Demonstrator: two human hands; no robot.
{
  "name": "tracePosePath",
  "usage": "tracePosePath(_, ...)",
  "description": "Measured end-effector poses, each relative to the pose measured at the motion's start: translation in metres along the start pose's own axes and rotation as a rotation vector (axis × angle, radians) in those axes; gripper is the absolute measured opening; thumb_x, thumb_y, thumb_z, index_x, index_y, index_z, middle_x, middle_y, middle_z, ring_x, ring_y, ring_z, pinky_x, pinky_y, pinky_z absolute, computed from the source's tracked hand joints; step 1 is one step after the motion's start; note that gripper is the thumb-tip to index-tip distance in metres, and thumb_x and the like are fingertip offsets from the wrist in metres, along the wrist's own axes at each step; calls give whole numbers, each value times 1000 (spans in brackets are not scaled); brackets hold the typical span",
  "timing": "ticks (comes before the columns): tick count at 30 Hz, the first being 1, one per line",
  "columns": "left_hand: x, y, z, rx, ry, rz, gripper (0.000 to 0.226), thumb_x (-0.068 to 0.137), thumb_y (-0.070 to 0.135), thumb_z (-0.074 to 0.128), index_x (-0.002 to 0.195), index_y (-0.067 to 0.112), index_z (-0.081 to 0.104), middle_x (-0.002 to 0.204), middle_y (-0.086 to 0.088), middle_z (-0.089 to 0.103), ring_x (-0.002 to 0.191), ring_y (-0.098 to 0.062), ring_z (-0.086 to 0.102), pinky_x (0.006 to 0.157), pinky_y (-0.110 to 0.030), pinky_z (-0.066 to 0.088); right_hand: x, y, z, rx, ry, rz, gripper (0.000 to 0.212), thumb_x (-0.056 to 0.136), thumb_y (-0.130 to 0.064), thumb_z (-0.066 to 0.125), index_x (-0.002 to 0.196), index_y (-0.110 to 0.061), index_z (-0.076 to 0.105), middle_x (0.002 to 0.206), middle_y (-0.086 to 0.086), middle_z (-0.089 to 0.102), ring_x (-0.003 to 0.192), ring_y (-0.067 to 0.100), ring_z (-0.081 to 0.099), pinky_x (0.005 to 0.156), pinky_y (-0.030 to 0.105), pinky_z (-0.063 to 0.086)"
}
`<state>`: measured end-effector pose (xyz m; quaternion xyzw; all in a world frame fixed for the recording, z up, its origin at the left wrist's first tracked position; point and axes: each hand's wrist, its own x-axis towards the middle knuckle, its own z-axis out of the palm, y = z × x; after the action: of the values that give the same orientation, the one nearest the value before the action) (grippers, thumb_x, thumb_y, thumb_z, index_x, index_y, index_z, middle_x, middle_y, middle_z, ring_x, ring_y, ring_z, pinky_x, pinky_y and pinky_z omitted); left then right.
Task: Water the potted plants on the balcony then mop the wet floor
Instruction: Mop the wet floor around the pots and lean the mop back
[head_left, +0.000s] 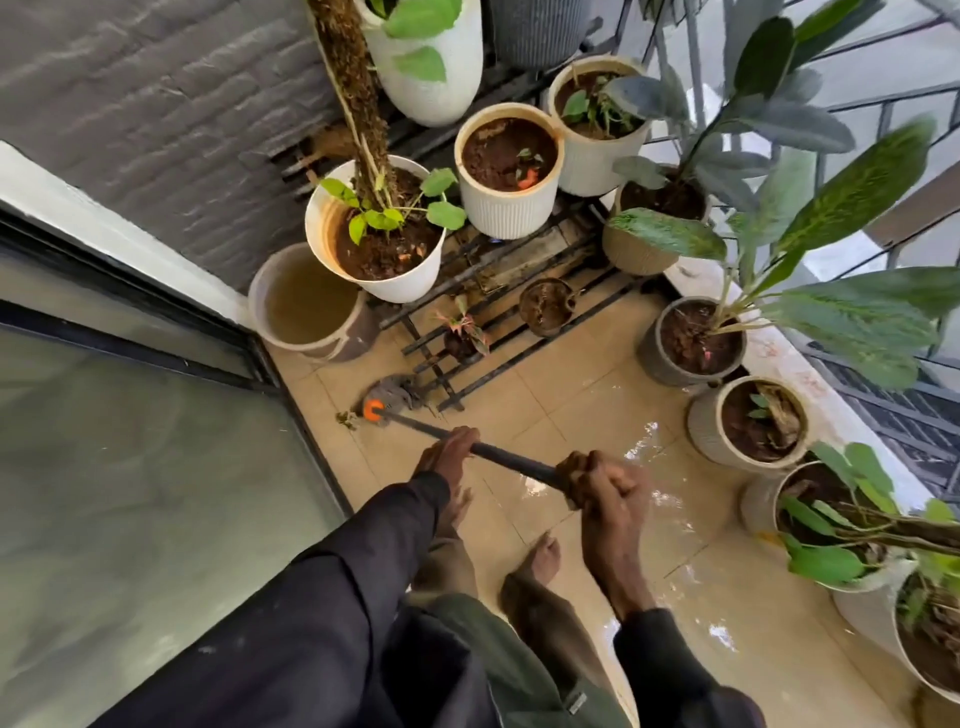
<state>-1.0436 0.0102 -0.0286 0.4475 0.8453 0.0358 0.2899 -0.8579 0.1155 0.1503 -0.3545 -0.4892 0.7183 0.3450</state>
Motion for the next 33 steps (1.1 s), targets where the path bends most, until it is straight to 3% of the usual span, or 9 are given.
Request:
tracePosePath(3,18,-34,-25,-115,-55,-85,36,106,14,37,135,16,56,145,-7,53,135,-27,48,103,-27,36,5,15,44,-100,6,7,33,82,-17,57,50,-21,53,51,-8,47,47,23,36,47,49,34)
tracePosePath(6,29,-50,-51,-203,-35,-127,40,101,-1,40,137,11,54,142,-12,56,130,-32,53,103,-36,42,20,6,79,-124,-15,-26,33,83,-17,56,50,-16,51,51,-10,46,46,24,35,45,44,32)
tracePosePath(16,6,-17,-103,-286,80,79,36,96,-2,47,128,14,54,123,-7,63,109,-30,63,88,-37,49,66,-92,122,-95,-153,-189,49,77,5,52,47,-33,57,48,-18,45,41,13,33,43,45,33)
tracePosePath(22,-9,-35,-92,-262,42,25,41,90,-9,47,120,18,51,113,-6,67,103,-30,67,82,-40,53,45,-70,156,-182,-174,-249,28,81,-15,55,53,-13,53,46,-5,44,40,10,38,37,36,33)
tracePosePath(25,-6,-54,-90,-222,70,-5,47,93,-6,48,132,21,49,115,-5,69,107,-27,66,83,-37,52,45,-69,182,-133,-230,-247,29,83,-13,55,58,-27,58,54,-19,55,46,-1,48,42,23,39)
tracePosePath(27,3,-65,-90,-256,110,-52,48,94,-3,50,137,20,50,118,-8,69,108,-30,66,84,-37,52,53,-71,200,-190,-242,-259,27,83,-15,55,57,-22,58,54,-11,58,43,10,50,41,27,40)
tracePosePath(30,11,-73,-114,-287,149,-124,35,99,4,51,134,10,57,129,-12,65,118,-29,61,88,-14,45,64,-70,229,-290,-256,-291,38,79,-16,56,48,2,42,47,19,41,40,27,33,40,39,27)
tracePosePath(32,14,-82,-136,-395,125,-176,34,102,4,49,135,4,55,129,-5,61,119,-19,58,75,8,33,64,-67,248,-310,-315,-292,35,78,-15,57,49,-4,41,47,17,40,42,22,32,43,33,25)
tracePosePath(33,19,-89,-149,-411,133,-172,34,101,1,50,134,1,54,125,-4,59,115,-18,57,76,7,36,64,-66,255,-315,-337,-293,31,77,-15,57,50,-10,42,47,13,39,44,17,32,45,29,25)
